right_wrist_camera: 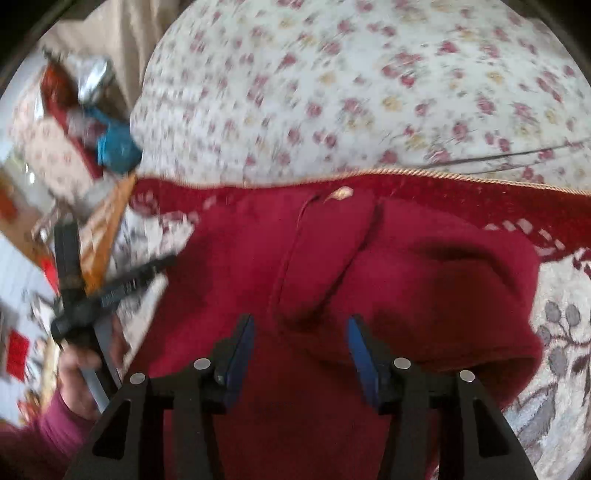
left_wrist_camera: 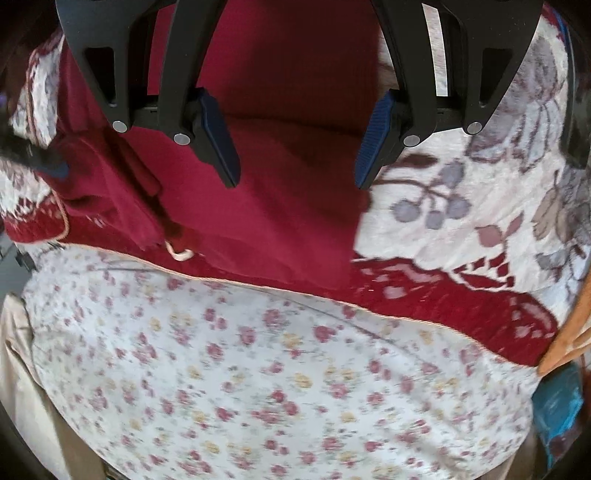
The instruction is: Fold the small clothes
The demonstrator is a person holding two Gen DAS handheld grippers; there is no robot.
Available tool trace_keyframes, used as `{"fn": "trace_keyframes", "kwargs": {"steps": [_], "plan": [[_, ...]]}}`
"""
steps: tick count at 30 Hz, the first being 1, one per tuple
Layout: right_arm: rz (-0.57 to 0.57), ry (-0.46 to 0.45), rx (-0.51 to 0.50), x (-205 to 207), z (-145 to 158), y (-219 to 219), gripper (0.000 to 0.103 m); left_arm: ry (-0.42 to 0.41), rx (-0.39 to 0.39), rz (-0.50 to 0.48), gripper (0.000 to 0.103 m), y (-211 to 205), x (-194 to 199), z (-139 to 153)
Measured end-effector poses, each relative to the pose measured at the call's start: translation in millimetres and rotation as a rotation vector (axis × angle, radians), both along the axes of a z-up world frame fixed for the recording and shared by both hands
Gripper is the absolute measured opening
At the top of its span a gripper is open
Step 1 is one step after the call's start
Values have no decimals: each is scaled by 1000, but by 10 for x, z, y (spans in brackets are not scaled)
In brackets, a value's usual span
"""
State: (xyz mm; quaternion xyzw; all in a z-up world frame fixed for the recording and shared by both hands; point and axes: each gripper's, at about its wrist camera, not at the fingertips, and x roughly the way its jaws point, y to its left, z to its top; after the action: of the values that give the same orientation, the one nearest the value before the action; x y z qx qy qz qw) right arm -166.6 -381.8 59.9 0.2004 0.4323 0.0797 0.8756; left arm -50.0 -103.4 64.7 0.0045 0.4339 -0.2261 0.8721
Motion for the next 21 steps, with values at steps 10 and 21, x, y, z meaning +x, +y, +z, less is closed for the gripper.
{"fn": "trace_keyframes", "kwargs": {"steps": [10,21], "plan": [[102,5,-14,513,-171,573,64,13,-80,41,64,141,60,27],[106,4,-27,-164,118,250,67,38,-70,-5,64,61,-10,8]]}}
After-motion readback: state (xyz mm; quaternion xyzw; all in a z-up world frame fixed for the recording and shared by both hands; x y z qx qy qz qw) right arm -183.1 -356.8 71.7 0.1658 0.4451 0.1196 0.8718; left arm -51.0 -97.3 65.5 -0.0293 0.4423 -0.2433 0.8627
